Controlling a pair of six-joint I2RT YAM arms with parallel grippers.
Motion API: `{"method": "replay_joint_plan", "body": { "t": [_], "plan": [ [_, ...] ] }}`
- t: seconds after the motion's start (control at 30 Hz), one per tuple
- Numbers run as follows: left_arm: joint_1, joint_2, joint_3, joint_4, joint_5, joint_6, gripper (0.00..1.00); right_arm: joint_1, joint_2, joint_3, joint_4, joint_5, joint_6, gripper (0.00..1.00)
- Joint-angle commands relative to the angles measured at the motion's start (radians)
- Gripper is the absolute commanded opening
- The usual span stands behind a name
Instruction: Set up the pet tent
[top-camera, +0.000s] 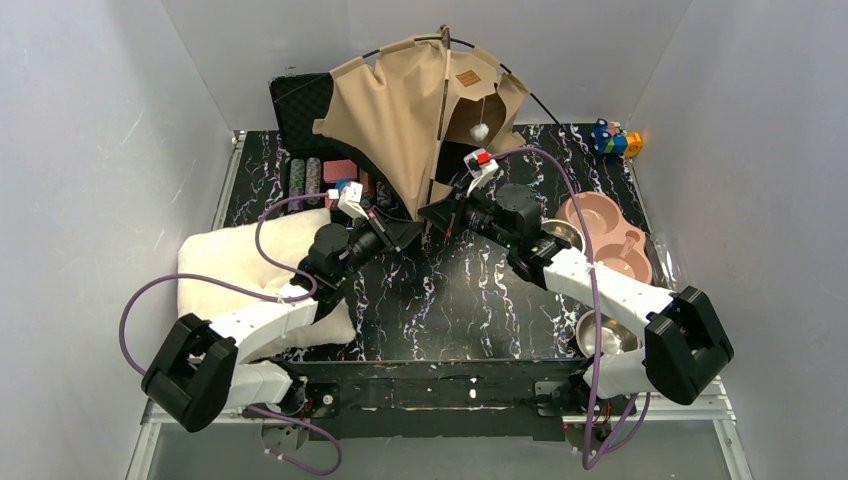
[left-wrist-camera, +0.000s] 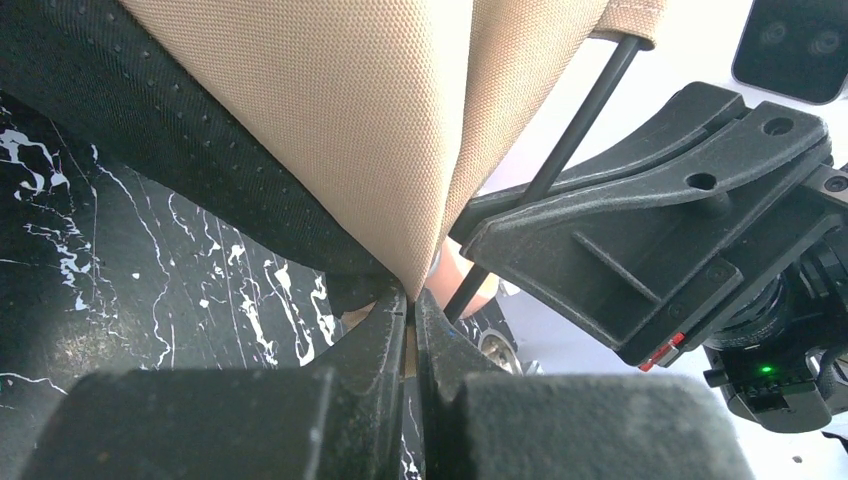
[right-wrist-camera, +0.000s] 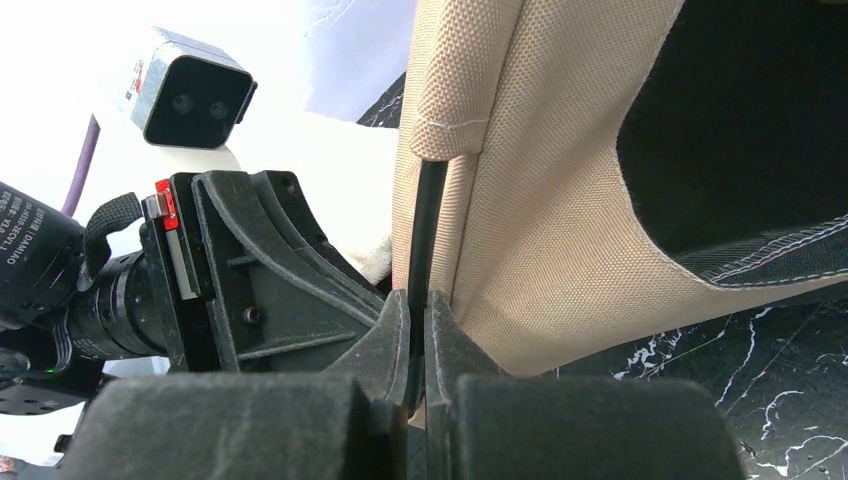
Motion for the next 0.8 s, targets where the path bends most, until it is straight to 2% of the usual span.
{"method": "replay_joint_plan", "body": {
  "t": [0.0,0.77],
  "plan": [
    [-0.033,-0.033,-0.022,-0.118,0.089,-0.011,0.0,-0.05,-0.016,0.024,0.224,0.146,-0.041,0.01],
    [-0.032,-0.037,0.01,-0.072,0.051,-0.123,0.0,-0.049,0.008,-0.038,0.283,0.147,-0.006,0.01]
  ]
}}
